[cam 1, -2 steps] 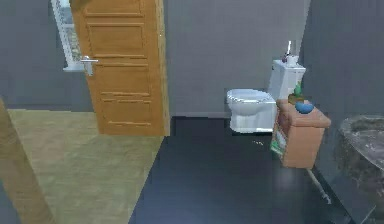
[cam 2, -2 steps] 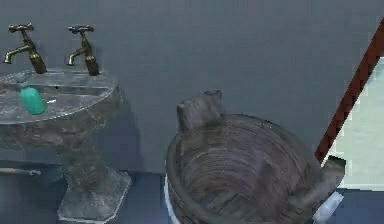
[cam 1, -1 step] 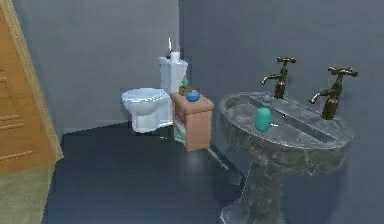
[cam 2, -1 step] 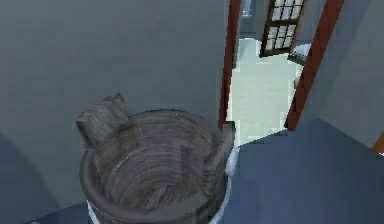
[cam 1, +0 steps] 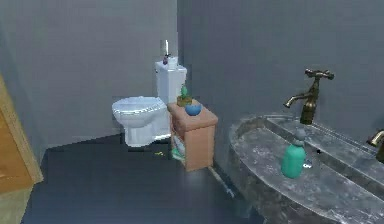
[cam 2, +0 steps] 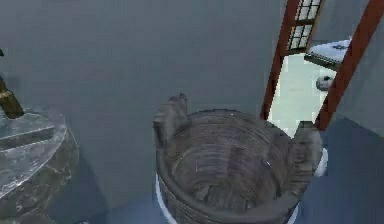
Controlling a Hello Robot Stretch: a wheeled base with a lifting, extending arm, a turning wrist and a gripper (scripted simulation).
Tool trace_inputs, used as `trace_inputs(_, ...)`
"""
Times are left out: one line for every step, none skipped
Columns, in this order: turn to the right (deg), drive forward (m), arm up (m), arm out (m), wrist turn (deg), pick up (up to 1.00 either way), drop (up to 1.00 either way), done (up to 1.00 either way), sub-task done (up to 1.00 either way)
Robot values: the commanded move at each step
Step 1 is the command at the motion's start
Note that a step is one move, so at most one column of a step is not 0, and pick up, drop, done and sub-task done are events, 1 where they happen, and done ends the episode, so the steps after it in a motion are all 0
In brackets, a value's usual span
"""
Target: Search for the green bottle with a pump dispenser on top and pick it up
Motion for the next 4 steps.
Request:
trace_inputs(-45.0, 0.0, 0.0, 0.0, 0.0, 0.0, 0.0, 0.0, 0.0)
trace_inputs(-15.0, 0.0, 0.0, 0.0, 0.0, 0.0, 0.0, 0.0, 0.0)
trace_inputs(0.0, 0.0, 0.5, 0.0, 0.0, 0.0, 0.0, 0.0, 0.0)
trace_inputs(0.0, 0.0, 0.38, 0.0, 0.0, 0.0, 0.0, 0.0, 0.0)
